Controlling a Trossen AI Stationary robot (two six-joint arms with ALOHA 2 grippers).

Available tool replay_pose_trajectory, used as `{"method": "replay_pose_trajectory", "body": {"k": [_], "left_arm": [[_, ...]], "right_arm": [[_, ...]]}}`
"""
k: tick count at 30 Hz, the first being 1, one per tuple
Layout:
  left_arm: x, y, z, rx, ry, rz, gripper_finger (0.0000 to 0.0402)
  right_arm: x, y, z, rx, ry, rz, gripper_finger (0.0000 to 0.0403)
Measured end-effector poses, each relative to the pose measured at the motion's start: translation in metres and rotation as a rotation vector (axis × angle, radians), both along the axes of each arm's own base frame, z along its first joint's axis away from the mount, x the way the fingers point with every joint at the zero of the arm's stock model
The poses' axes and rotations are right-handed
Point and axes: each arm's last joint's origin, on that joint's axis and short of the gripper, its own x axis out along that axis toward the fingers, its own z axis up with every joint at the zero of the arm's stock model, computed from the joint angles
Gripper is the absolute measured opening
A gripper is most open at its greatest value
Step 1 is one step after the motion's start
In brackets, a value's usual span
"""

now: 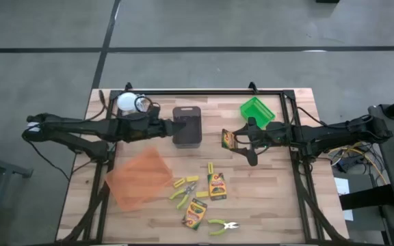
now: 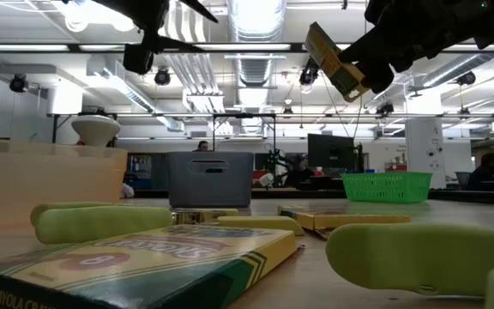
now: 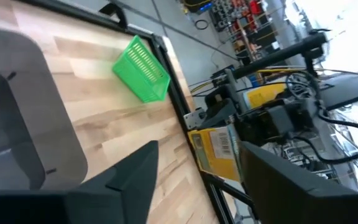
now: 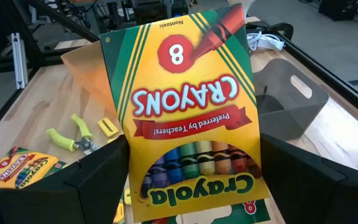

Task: Pick & Place School Supplies
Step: Put the pack of crayons into the orange bin

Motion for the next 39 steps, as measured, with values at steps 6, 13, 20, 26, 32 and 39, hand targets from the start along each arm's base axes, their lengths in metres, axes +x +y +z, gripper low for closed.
{"method": "replay_pose_trajectory", "body": {"k": [6, 13, 20, 26, 32, 39], "left_arm": [[0.021, 0.000, -0.006, -0.066, 0.024, 0.018, 0.0276], [0.037, 0.000, -0.001, -0.073, 0.025, 0.003, 0.0275], [0.042, -0.002, 0.003, -0.105, 0.009, -0.030, 0.0273], [0.042, -0.002, 0.000, -0.128, 0.012, -0.024, 0.0273], [0.042, -0.002, 0.000, -0.125, 0.010, -0.025, 0.0273], [0.042, -0.002, 0.000, -0.125, 0.011, -0.025, 0.0273]], "right_arm": [[0.000, 0.000, 0.000, 0.000, 0.000, 0.000, 0.0325], [0.000, 0.000, 0.000, 0.000, 0.000, 0.000, 0.0325], [0.000, 0.000, 0.000, 0.000, 0.000, 0.000, 0.0325], [0.000, 0.000, 0.000, 0.000, 0.000, 0.000, 0.0325], [0.000, 0.000, 0.000, -0.036, 0.002, 0.011, 0.0325], [0.000, -0.002, 0.000, -0.520, 0.044, 0.173, 0.0325]]}}
